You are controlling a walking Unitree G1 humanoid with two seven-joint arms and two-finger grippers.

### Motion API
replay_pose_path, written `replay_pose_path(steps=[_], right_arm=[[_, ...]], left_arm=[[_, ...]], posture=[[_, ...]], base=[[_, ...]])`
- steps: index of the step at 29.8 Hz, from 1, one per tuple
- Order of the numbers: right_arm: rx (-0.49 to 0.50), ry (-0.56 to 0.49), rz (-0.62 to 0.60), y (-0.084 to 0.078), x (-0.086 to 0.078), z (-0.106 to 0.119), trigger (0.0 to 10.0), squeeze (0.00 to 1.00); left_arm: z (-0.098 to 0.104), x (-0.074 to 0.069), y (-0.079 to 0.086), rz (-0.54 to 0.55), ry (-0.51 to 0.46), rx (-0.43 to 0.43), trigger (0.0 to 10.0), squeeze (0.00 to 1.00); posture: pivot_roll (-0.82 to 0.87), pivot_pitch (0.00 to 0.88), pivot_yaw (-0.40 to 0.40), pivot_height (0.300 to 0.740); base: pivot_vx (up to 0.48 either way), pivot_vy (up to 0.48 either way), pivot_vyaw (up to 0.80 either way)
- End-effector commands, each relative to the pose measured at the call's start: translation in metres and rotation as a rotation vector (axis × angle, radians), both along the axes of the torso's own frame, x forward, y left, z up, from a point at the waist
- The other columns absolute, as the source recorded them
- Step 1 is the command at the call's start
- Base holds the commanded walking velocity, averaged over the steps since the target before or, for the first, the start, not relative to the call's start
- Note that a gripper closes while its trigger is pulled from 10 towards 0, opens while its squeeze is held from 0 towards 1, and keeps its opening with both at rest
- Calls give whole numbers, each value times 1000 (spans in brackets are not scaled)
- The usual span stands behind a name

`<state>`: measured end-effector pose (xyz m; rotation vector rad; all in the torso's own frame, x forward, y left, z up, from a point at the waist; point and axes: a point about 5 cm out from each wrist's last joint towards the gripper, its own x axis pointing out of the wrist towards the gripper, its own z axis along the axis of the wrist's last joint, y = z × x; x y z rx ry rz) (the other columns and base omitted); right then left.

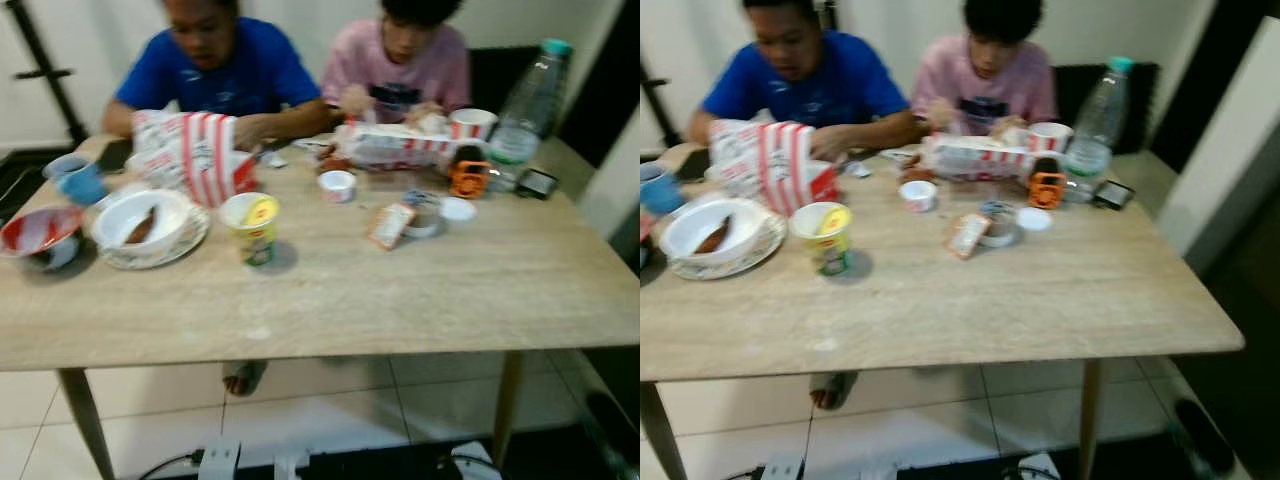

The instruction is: Restocking fridge

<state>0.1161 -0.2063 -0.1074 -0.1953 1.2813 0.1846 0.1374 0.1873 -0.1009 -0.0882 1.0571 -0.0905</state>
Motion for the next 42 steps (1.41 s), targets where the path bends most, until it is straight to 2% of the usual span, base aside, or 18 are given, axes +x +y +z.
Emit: replay_pose_path(steps=[1,6,22,30,39,40,41,42], right_arm=[[-2,-35,-7,-1,8,2,10000,0],[-2,-35,-7,-1,8,3,10000,0],[2,-37,-1,0,10,3,10000,0],[2,-38,3,-1,11,4,10000,0],[-1,-38,11,-2,12,4,10000,0],[-1,-37,11,-2,12,4,10000,0],[-1,-37,11,-2,12,4,10000,0],[-1,-37,11,-2,12,4,10000,0]], left_arm=[[-3,-9,1,-7,31,-12,10000,0],[-3,-9,1,31,28,-17,10000,0],[-3,-14,15,96,20,16,10000,0],[-2,-14,21,122,10,43,10000,0],[2,-17,46,291,-16,107,10000,0],[5,-19,59,395,-39,121,10000,0],[5,-19,59,395,-39,121,10000,0],[7,-20,66,443,-51,129,10000,0]], posture=[[-20,0,23,740],[-19,0,22,740],[-19,0,22,740],[-18,0,19,740],[-18,0,19,740],[-16,0,19,740],[-16,0,19,740],[-16,0,19,740]], base=[[0,-461,0],[0,-437,0],[0,0,0],[0,-343,0],[0,0,0],[0,0,0],[0,0,0],[0,0,0]])
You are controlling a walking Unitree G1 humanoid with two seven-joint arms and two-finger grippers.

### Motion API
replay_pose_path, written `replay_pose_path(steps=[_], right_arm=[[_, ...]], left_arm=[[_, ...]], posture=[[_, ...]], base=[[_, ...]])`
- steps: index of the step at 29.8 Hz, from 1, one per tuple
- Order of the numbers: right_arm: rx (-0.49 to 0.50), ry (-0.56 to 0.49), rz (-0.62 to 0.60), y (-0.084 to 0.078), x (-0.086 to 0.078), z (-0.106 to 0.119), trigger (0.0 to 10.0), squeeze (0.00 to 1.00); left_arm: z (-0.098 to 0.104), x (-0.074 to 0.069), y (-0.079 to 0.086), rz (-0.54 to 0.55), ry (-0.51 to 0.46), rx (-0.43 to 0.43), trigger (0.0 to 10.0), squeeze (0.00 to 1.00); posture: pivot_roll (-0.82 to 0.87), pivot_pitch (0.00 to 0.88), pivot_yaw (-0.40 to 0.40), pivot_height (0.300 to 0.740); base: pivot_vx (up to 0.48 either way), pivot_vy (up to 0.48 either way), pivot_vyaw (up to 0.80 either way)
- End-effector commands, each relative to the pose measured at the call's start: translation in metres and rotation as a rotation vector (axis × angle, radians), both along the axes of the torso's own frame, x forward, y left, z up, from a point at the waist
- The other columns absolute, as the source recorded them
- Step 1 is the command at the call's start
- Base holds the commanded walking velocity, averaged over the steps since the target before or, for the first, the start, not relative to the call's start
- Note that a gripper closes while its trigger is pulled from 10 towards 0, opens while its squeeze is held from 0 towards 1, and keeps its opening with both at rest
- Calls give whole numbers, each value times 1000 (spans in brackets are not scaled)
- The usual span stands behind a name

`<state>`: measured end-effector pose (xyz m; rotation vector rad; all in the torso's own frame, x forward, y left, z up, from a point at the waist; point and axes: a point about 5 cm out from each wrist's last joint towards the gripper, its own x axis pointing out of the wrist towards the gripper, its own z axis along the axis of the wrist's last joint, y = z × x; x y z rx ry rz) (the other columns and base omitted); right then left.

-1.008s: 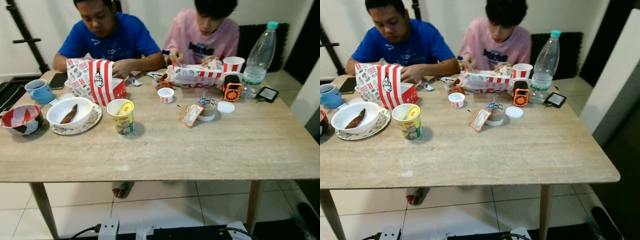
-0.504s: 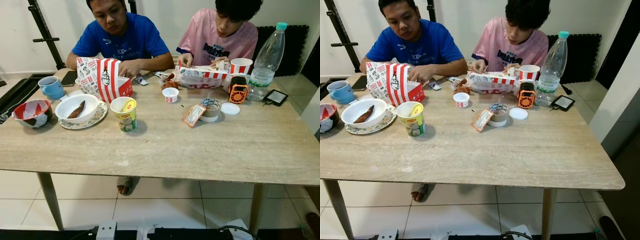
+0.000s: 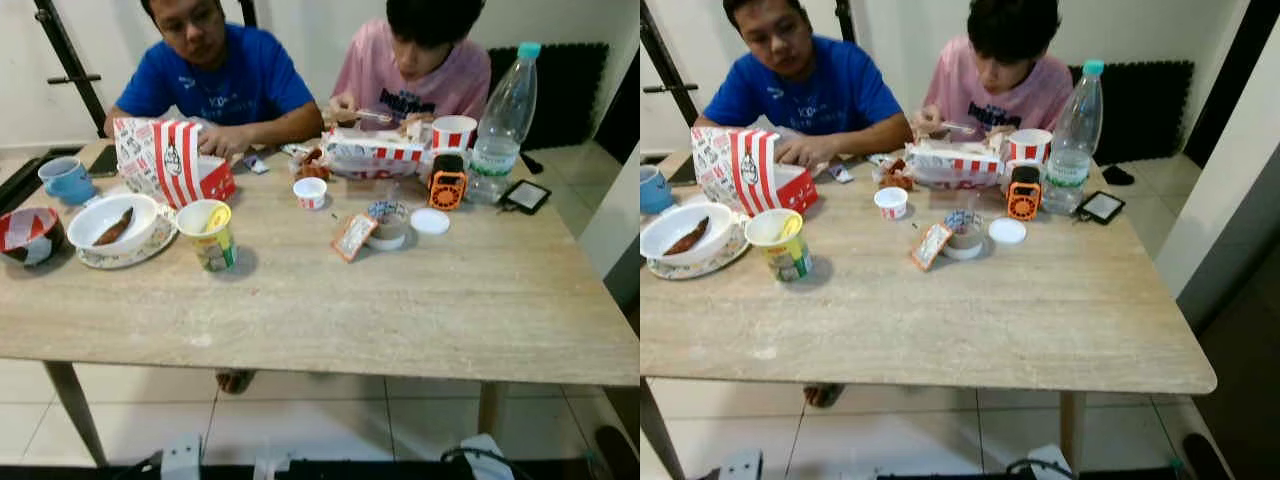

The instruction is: Restocking fridge

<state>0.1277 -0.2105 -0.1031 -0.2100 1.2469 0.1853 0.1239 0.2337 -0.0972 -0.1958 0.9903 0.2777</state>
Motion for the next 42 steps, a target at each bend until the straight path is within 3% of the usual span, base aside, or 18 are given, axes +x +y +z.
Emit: replay_pose_path(steps=[1,6,8,9,10,16,18,21,25,26,33,34,35,36,38,39,41,42], right_arm=[[5,-2,1,2,0,0,10000,0],[7,0,0,2,0,-1,10000,0],[7,2,2,3,-1,-1,10000,0],[7,3,2,3,-1,-1,10000,0],[7,3,3,3,-1,-1,10000,0],[5,3,2,2,-2,-1,10000,0],[3,4,2,1,-2,-1,10000,0],[3,5,3,1,-3,-1,10000,0],[2,7,3,1,-3,-1,10000,0],[2,8,4,0,-3,-1,10000,0],[3,11,5,1,-4,-2,10000,0],[4,11,7,1,-5,-2,10000,0],[4,13,8,2,-5,-2,10000,0],[4,13,8,2,-5,-2,10000,0],[3,15,11,2,-6,-2,10000,0],[3,15,11,2,-6,-2,10000,0],[2,18,13,2,-7,-2,10000,0],[2,18,13,2,-7,-2,10000,0]], left_arm=[[3,-6,19,83,-8,43,10000,0],[15,-14,59,325,-59,145,10000,0],[33,-30,103,609,-109,261,10000,0],[41,-36,119,720,-134,299,10000,408],[50,-42,135,821,-164,335,10000,1000],[86,-54,182,1086,-295,436,10000,1000],[120,-48,211,1168,-432,513,10000,1000],[150,-35,230,1183,-568,558,10000,1000],[185,-12,244,1126,-745,586,10000,1000],[225,16,252,994,-896,654,10000,1000],[280,68,241,683,-1164,636,10000,1000],[292,85,232,553,-1225,613,10000,408],[303,107,216,350,-1261,597,10000,0],[303,107,216,350,-1261,597,10000,0],[312,141,182,10,-1251,595,10000,0],[312,141,182,10,-1251,595,10000,0],[311,172,142,-364,-1174,600,10000,0],[311,172,142,-364,-1174,600,10000,0]], posture=[[-16,0,19,740],[-16,0,19,740],[-12,0,20,740],[-12,0,20,740],[-12,0,20,740],[-13,0,19,740],[-13,0,19,740],[-14,0,21,740],[-13,0,19,740],[-13,0,20,740],[-11,0,20,740],[-11,0,20,740],[-10,0,18,740],[-10,0,18,740],[-7,0,18,740],[-7,0,18,740],[-10,0,21,740],[-10,0,21,740]], base=[[0,0,0],[0,0,0],[0,0,0],[0,0,0],[0,0,0],[0,0,0],[0,0,0],[0,0,0],[0,0,0],[0,0,0],[0,0,0],[0,0,0],[0,0,0],[0,0,0],[0,0,0],[0,0,0],[0,0,0],[0,0,0]])
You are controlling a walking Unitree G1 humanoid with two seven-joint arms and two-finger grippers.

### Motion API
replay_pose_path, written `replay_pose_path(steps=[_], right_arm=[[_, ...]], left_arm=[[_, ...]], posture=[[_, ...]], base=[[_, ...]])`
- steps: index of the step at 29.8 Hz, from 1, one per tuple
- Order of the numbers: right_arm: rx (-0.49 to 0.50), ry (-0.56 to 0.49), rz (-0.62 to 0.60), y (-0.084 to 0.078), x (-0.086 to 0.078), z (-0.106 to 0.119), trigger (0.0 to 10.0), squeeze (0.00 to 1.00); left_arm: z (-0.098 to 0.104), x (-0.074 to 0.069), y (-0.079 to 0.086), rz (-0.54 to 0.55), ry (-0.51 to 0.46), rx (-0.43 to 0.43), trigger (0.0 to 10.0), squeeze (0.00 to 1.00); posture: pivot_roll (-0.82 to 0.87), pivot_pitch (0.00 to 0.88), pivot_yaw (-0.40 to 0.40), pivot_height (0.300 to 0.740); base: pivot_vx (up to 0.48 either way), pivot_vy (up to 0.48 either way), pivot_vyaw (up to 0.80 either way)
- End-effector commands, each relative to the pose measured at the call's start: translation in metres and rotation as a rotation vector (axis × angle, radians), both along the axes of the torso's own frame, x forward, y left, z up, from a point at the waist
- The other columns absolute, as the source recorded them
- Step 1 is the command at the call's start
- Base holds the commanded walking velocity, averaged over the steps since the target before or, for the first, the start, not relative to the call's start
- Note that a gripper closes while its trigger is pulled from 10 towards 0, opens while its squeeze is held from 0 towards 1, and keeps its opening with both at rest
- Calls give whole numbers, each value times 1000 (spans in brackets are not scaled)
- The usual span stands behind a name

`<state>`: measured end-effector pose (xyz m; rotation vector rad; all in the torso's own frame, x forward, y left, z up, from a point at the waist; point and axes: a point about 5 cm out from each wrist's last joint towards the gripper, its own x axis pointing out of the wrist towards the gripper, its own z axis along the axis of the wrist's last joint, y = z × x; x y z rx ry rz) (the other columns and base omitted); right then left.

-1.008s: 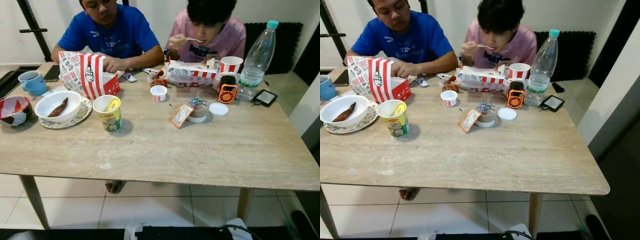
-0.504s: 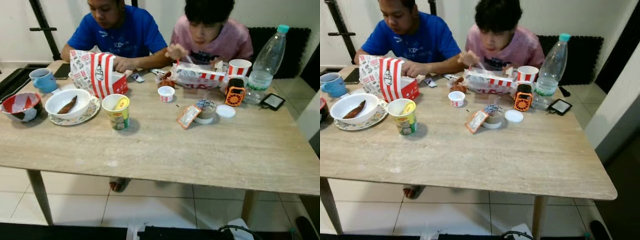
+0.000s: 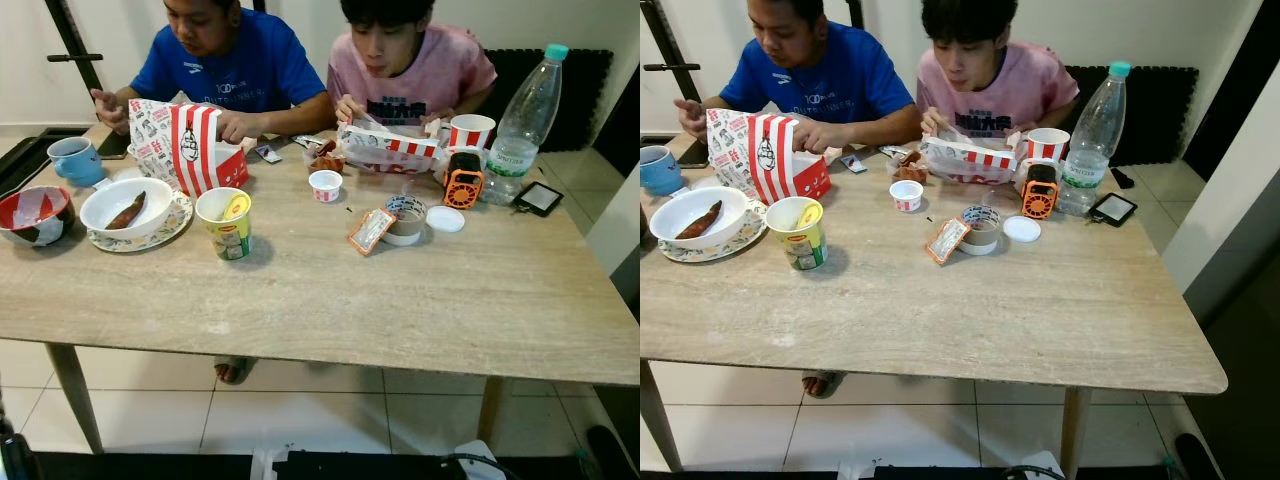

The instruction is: Restocking fridge

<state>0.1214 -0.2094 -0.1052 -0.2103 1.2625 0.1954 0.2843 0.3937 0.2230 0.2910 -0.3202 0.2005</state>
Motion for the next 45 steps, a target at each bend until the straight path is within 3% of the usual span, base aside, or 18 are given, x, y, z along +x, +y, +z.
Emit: replay_pose_path(steps=[1,3,6,7,8,10,11,14,19,21,24,29,35,40,45], right_arm=[[-2,1,6,1,-1,0,10000,0],[-1,3,6,1,-1,-1,10000,0],[-1,3,6,1,-1,-1,10000,0],[-1,7,7,1,-4,-1,10000,0],[-1,7,7,1,-4,-1,10000,0],[0,19,9,2,-9,-3,10000,0],[0,19,9,2,-9,-3,10000,0],[2,40,7,2,-19,-5,10000,0],[-1,61,6,0,-29,-7,10000,0],[-1,61,6,0,-29,-7,10000,0],[-3,70,-1,-2,-35,-8,10000,0],[-3,77,-9,-4,-41,-9,10000,0],[0,76,-12,-3,-42,-9,10000,0],[8,66,-17,-2,-40,-9,10000,0],[8,65,-22,-2,-41,-9,10000,0]], left_arm=[[-9,11,-18,-102,92,72,10000,0],[-11,26,-43,-262,197,215,10000,0],[-12,28,-47,-289,215,239,10000,0],[-8,38,-65,-413,267,321,10000,0],[-8,38,-65,-413,267,321,10000,0],[-5,52,-102,-664,395,512,10000,0],[-5,52,-102,-664,395,512,10000,0],[-5,63,-135,-855,528,710,10000,0],[-2,70,-151,-971,632,803,10000,0],[-2,70,-151,-971,632,803,10000,0],[0,75,-154,-976,699,880,10000,0],[7,85,-155,-891,745,938,10000,0],[13,89,-153,-844,755,945,10000,0],[10,93,-144,-750,857,988,10000,0],[8,95,-140,-697,889,1010,10000,0]], posture=[[-10,0,21,740],[-13,0,25,740],[-13,0,25,740],[-15,0,30,740],[-15,0,30,740],[-22,0,35,740],[-22,0,35,740],[-41,0,44,740],[-56,0,52,740],[-56,0,52,740],[-72,0,64,740],[-86,4,75,740],[-92,13,79,740],[-108,35,92,740],[-112,39,96,740]], base=[[0,0,0],[0,0,0],[0,0,0],[0,0,0],[0,0,0],[0,0,0],[0,0,0],[0,0,0],[0,0,0],[0,0,0],[0,0,0],[0,0,0],[0,0,0],[0,0,0],[0,0,0]])
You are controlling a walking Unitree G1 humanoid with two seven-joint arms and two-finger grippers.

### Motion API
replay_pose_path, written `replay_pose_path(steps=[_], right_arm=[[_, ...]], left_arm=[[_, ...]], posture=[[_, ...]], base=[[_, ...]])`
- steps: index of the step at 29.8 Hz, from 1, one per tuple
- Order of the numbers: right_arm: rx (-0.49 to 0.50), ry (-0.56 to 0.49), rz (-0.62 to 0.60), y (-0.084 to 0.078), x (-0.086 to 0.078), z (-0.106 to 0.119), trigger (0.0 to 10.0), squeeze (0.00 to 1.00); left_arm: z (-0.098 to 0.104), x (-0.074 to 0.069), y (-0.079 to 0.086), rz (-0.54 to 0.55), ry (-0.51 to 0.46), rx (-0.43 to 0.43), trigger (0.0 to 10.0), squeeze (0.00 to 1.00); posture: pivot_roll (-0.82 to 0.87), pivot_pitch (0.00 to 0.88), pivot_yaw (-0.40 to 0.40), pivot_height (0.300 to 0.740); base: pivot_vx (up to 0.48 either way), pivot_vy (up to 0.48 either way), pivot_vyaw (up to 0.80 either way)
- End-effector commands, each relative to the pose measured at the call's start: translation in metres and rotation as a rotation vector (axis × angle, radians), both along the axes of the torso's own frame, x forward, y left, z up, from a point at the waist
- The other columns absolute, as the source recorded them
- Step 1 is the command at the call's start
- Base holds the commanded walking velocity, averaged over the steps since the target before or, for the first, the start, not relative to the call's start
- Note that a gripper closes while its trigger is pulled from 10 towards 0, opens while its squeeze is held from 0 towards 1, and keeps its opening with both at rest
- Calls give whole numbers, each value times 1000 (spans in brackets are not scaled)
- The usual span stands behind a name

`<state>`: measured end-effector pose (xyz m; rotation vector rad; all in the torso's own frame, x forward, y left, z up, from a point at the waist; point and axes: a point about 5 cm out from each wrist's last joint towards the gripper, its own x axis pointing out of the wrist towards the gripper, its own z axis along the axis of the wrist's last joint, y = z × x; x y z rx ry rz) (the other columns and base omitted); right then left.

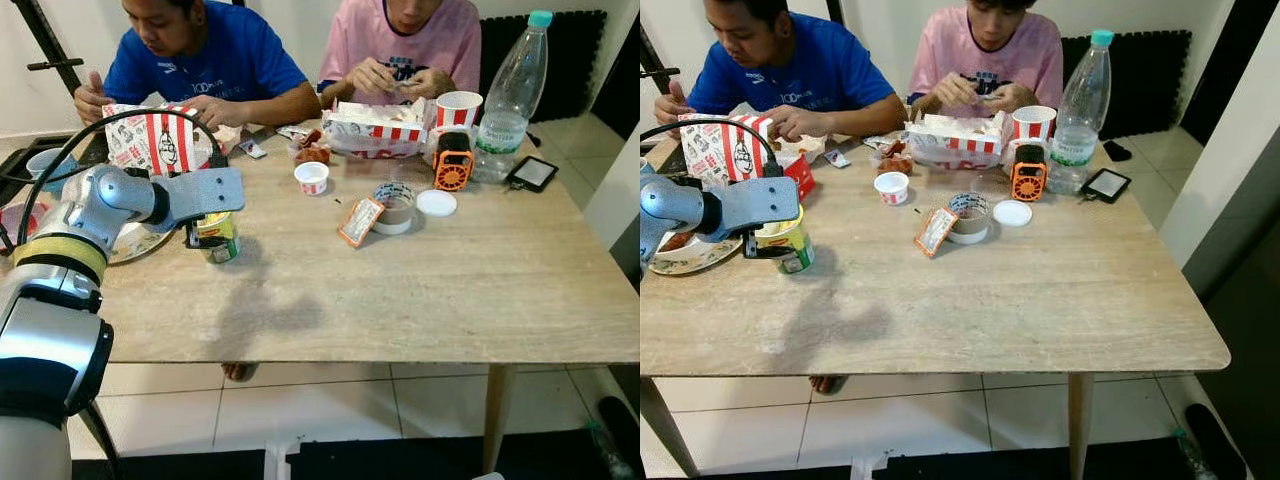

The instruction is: Restocking fridge

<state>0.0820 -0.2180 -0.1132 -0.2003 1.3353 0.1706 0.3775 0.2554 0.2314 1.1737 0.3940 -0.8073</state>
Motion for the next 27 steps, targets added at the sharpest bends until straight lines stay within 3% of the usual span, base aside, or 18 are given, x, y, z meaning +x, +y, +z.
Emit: replay_pose_path(steps=[1,13,14,15,16,27], right_arm=[[24,-4,4,7,-1,-1,10000,0],[32,-3,-12,8,-5,-2,10000,0],[32,-3,-16,7,-5,-2,10000,0],[31,-3,-18,7,-5,-2,10000,0],[31,-3,-20,7,-6,-2,10000,0],[34,-10,-29,8,-3,-2,10000,0]], left_arm=[[-3,2,-1,16,8,29,10000,0],[-14,6,-4,71,7,65,10000,0],[-16,6,-4,79,11,67,4941,0],[-17,6,-3,84,13,69,2235,0],[-18,6,-3,89,13,68,314,0],[-20,6,5,128,-1,126,0,0]], posture=[[-113,40,96,740],[-135,49,106,740],[-135,49,106,740],[-135,49,106,740],[-144,47,108,740],[-139,33,111,740]], base=[[0,0,0],[0,0,0],[0,0,0],[0,0,0],[0,0,0],[0,0,0]])
